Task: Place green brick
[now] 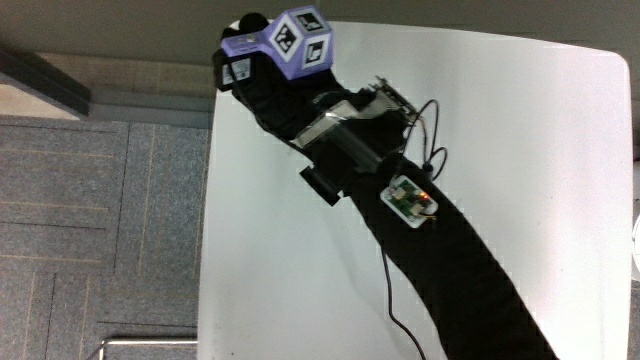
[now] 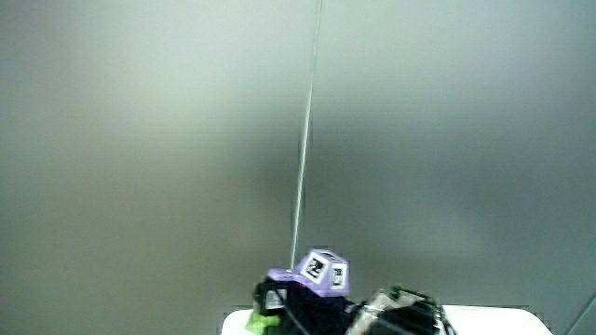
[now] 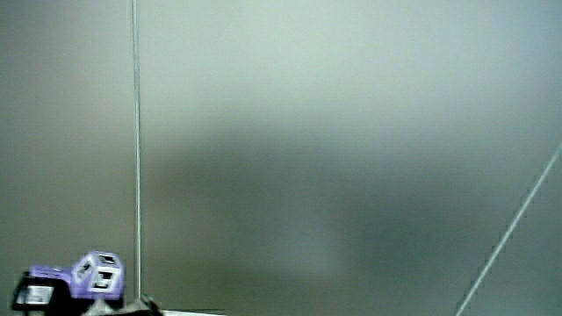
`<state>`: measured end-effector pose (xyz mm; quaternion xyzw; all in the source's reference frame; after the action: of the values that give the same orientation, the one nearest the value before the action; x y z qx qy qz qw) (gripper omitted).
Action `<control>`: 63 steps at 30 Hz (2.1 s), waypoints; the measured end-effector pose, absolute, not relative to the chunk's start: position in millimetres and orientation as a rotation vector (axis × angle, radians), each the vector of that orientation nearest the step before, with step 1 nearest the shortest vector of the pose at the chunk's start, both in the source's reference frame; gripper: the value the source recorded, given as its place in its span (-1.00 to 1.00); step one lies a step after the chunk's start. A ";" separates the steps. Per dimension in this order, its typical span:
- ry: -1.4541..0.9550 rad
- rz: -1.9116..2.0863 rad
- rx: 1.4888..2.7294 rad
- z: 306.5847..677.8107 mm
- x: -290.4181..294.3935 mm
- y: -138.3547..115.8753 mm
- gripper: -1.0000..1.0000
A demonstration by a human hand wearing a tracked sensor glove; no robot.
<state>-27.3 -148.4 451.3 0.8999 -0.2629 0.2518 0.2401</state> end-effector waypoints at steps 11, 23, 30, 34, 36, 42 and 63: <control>-0.631 0.575 2.455 482.0 -26.4 -144.1 0.00; -0.547 0.530 2.493 495.2 -15.0 -146.9 0.00; -0.520 0.545 2.490 499.3 -6.7 -148.7 -0.19; -0.524 0.554 2.491 500.9 -4.3 -147.4 -0.31; -0.517 0.557 2.489 500.9 -2.6 -147.4 -0.38; -0.522 0.556 2.478 500.8 -2.3 -145.0 -0.56; -0.547 0.584 2.529 500.1 1.3 -136.6 -1.00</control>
<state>1.3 -136.6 500.1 0.9250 -0.2002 0.2136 0.2420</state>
